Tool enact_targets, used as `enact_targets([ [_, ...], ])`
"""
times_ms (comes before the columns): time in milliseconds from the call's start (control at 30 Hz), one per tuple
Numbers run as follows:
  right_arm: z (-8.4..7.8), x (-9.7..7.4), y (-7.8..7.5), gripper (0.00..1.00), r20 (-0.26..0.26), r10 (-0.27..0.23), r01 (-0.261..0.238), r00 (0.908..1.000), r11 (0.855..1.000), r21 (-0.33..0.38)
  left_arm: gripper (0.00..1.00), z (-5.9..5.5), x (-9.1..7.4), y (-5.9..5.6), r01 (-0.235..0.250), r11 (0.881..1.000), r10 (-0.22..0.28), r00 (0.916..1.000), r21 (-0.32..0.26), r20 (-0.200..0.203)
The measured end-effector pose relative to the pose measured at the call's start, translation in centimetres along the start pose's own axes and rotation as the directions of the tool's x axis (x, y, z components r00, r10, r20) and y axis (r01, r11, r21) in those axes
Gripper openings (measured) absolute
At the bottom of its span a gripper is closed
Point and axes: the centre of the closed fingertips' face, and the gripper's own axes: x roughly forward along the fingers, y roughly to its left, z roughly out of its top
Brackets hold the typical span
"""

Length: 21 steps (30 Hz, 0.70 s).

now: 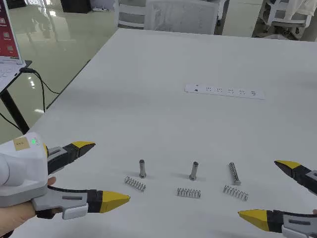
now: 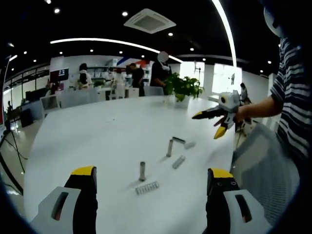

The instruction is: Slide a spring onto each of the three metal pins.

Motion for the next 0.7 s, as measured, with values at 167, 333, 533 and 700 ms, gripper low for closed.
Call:
enact_targets([
  [167,0.04,0.08,0.07,0.93,0.002,0.001,-0.001,1.0000,1.000,0.001,0.92,0.07,0.00,0.04,-0.001,1.000,0.001,1.0000,0.002,0.000],
  [333,-0.02,-0.01,0.08,0.93,0.001,0.001,-0.001,1.0000,1.000,0.002,0.91,0.11,0.01,0.02,-0.001,1.000,0.001,1.0000,0.000,0.001],
  [533,-0.13,-0.17,-0.05,0.93,0.001,-0.003,0.003,1.0000,1.000,0.004,0.92,-0.16,0.04,-0.15,0.002,1.000,-0.002,1.0000,0.000,-0.005],
  [700,-0.20,-0.11,-0.01,0.93,0.000,-0.001,0.001,1.0000,1.000,0.005,0.91,-0.26,0.06,-0.21,0.002,1.000,-0.002,1.0000,-0.004,-0.006],
])
